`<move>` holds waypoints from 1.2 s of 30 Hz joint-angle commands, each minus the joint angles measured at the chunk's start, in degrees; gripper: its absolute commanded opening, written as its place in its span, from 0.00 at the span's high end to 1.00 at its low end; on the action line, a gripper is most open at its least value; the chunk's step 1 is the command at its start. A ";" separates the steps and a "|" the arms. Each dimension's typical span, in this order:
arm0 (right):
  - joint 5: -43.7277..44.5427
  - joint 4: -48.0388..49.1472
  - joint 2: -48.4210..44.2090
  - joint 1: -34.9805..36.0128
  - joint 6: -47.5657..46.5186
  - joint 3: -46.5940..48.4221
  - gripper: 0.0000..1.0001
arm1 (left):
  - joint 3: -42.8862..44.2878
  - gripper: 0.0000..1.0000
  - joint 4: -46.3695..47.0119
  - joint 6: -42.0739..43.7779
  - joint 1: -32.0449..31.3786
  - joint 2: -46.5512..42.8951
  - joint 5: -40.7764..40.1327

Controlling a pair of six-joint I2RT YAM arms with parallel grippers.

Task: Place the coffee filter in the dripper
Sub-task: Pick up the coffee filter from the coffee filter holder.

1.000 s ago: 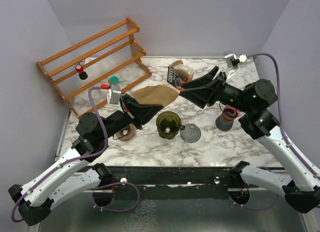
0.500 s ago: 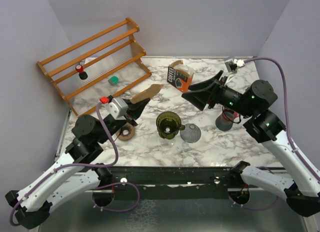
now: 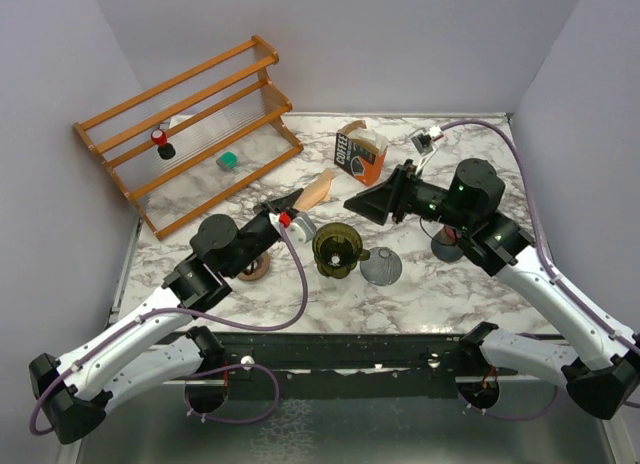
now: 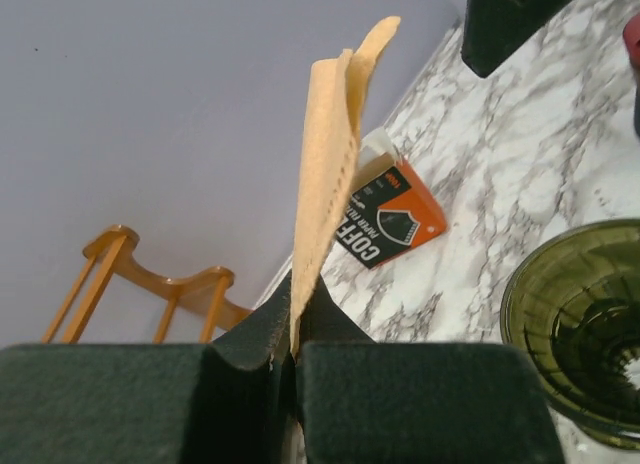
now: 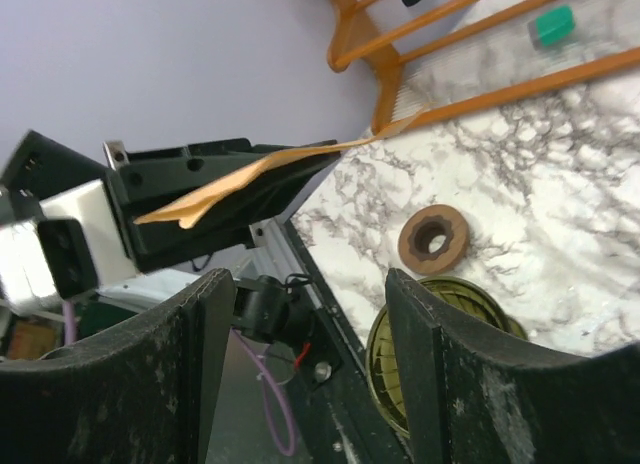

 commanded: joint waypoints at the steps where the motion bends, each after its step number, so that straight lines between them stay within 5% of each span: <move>1: -1.41 7.62 1.17 1.52 8.42 -2.76 0.34 | -5.26 1.00 6.15 12.16 0.16 -1.63 -4.58; 18: 3.10 28.75 7.00 7.69 28.60 -8.34 0.45 | -13.63 1.00 18.81 14.82 0.17 -5.89 -8.10; 36: 4.49 31.54 9.35 9.44 29.72 -6.70 0.51 | -13.76 1.00 19.65 11.42 0.24 -6.68 -5.77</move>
